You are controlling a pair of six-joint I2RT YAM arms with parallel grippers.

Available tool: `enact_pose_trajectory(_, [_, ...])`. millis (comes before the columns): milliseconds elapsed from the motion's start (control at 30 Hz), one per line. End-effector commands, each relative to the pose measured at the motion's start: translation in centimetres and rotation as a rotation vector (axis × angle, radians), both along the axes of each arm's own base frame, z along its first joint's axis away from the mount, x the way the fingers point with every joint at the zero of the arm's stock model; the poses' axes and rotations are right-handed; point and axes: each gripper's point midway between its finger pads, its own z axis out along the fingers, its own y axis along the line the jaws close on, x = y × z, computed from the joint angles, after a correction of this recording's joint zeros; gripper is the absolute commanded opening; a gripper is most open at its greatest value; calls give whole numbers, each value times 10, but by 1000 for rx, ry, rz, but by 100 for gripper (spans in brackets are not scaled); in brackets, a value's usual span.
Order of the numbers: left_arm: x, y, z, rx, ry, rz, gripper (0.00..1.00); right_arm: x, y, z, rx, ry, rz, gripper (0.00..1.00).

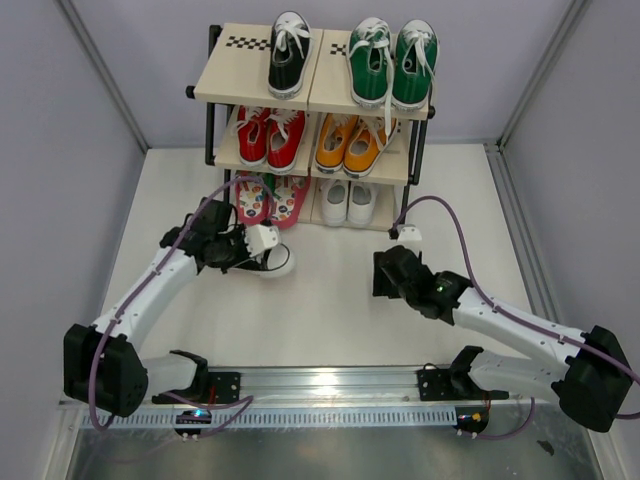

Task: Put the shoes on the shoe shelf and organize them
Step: Adjust the shoe at the center of the board.

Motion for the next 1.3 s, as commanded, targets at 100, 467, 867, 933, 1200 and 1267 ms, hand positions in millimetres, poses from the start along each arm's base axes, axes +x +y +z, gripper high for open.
enact_pose_trajectory(100, [5, 8, 42, -123, 24, 526, 0, 6, -3, 8, 25, -41, -36, 64])
enact_pose_trajectory(467, [-21, 16, 42, -144, 271, 1147, 0, 5, 2, 9, 35, -27, -26, 64])
enact_pose_trajectory(867, [-64, 41, 14, -207, 234, 1538, 0, 8, 13, 7, 41, 0, -3, 64])
enact_pose_trajectory(933, [-67, 42, 1, -159, 267, 1575, 0, 8, 14, 7, 44, 5, 0, 64])
enact_pose_trajectory(1200, [-56, 31, -21, -193, 295, 1550, 2, 6, 8, 10, 40, -3, -19, 64])
enact_pose_trajectory(1267, [-55, 31, -23, -189, 290, 1544, 12, 6, 7, 9, 37, -1, -20, 64])
